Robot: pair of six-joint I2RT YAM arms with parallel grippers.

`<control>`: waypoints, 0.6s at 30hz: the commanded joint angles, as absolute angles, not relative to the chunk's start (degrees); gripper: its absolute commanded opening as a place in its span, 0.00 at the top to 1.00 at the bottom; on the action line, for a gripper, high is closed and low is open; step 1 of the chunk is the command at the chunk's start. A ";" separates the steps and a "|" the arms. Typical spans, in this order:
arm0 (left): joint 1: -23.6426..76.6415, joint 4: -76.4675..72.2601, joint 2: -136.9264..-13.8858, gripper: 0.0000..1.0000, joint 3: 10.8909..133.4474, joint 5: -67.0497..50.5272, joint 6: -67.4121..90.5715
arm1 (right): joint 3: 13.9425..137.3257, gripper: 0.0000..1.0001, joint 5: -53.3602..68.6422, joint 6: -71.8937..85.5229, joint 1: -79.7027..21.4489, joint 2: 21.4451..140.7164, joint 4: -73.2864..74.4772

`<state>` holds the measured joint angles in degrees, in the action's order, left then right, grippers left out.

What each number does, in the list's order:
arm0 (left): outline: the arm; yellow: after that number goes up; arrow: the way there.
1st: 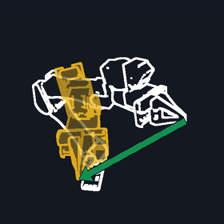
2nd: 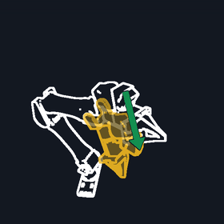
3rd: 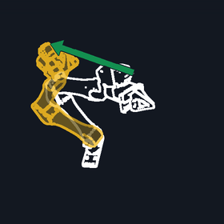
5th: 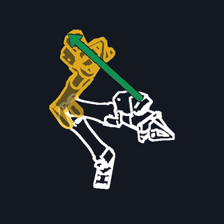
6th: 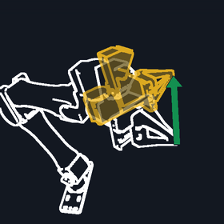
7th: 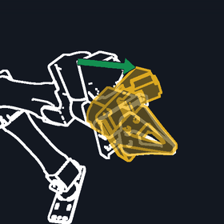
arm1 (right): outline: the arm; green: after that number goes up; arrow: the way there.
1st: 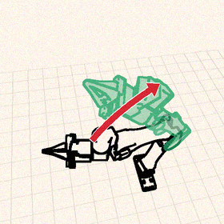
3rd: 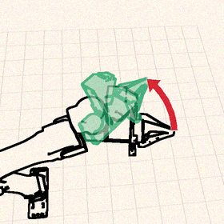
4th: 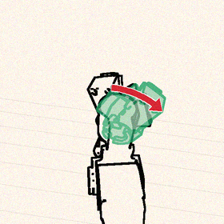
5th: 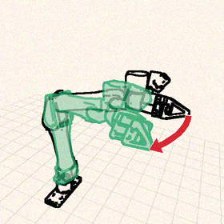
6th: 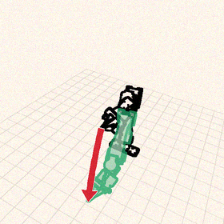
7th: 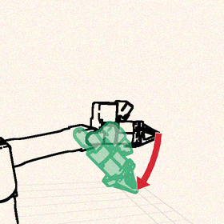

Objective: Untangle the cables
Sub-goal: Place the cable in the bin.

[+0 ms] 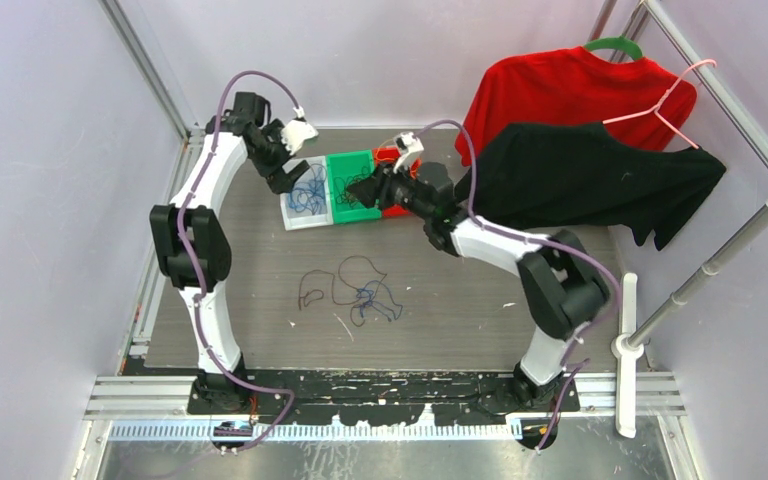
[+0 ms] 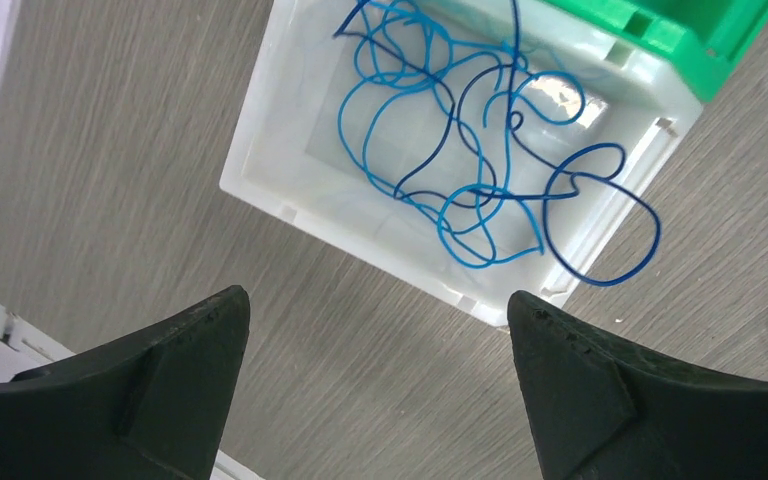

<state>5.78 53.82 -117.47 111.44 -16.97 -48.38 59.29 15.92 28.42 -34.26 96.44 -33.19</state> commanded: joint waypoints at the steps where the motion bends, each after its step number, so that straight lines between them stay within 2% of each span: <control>1: 3.96 55.62 -118.44 0.00 114.90 -18.91 -45.02 | 67.17 0.55 21.25 36.31 -34.20 104.48 -41.77; 9: -0.79 56.47 -116.92 0.01 118.76 -19.97 -38.81 | 81.98 0.65 19.18 27.16 -37.95 114.38 -26.02; 13: -1.43 63.92 -115.80 0.02 122.21 -24.65 -37.72 | 82.66 0.67 14.63 24.90 -38.44 115.02 -22.91; 15: -0.43 63.15 -113.38 0.03 119.09 -28.94 -35.93 | 81.81 0.67 12.13 25.04 -38.30 114.01 -22.83; 18: 5.02 57.95 -109.95 0.07 110.60 -26.01 -35.27 | 79.29 0.68 11.05 26.10 -37.27 111.25 -23.32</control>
